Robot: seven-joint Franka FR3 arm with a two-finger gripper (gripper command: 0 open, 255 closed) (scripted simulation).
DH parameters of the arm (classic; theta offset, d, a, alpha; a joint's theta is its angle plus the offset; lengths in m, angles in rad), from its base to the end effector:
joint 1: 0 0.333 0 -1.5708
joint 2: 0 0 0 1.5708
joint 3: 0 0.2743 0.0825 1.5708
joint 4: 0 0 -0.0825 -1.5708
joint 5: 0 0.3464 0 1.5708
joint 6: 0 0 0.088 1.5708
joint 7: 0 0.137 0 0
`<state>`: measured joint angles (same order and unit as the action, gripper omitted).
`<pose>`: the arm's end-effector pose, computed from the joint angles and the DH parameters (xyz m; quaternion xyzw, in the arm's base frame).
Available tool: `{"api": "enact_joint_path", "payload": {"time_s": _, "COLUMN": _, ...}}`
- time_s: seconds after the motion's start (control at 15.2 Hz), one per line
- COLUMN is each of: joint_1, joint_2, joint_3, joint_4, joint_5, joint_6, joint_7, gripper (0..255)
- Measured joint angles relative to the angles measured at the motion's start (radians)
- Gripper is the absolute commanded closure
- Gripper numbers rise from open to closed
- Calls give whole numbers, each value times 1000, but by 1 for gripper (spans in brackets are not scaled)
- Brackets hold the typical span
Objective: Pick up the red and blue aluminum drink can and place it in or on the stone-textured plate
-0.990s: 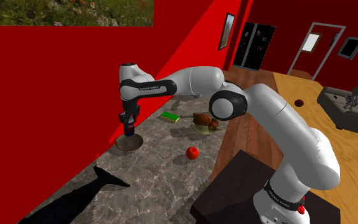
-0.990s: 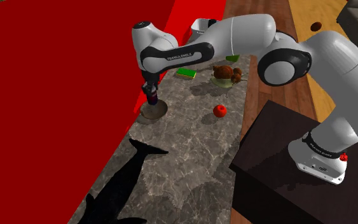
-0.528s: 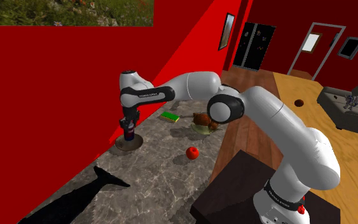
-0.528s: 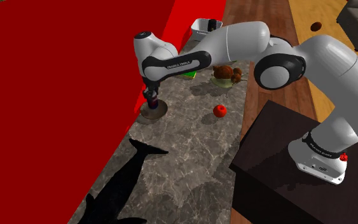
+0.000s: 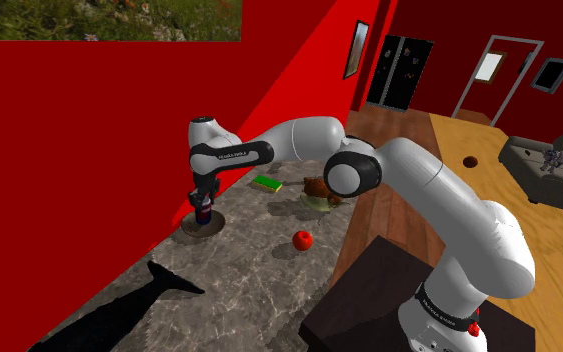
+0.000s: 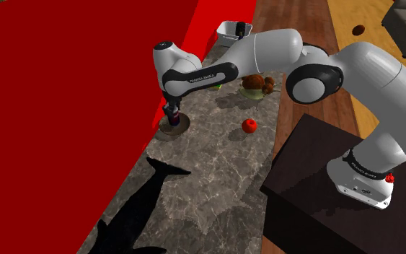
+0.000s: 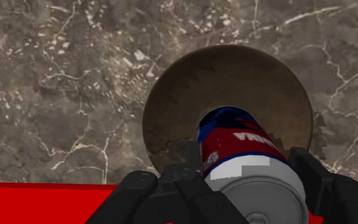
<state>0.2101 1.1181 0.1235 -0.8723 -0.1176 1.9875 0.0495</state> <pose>0.6943 0.1948 0.1783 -0.9914 -0.1308 -0.0011 0.0019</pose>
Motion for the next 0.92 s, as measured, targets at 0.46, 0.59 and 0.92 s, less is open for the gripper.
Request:
{"api": "enact_joint_path", "payload": {"time_s": 0.46, "joint_1": 0, "joint_2": 0, "joint_3": 0, "joint_4": 0, "joint_5": 0, "joint_6": 1, "joint_7": 0, "gripper": 0}}
{"api": "enact_joint_path", "payload": {"time_s": 0.59, "joint_1": 0, "joint_2": -9, "joint_3": 1, "joint_4": -3, "joint_5": 0, "joint_6": -7, "joint_7": 1, "gripper": 0}}
{"api": "enact_joint_path", "payload": {"time_s": 0.92, "joint_1": -3, "joint_2": -68, "joint_3": 4, "joint_4": 1, "joint_5": 4, "joint_6": -67, "joint_7": -2, "gripper": 0}}
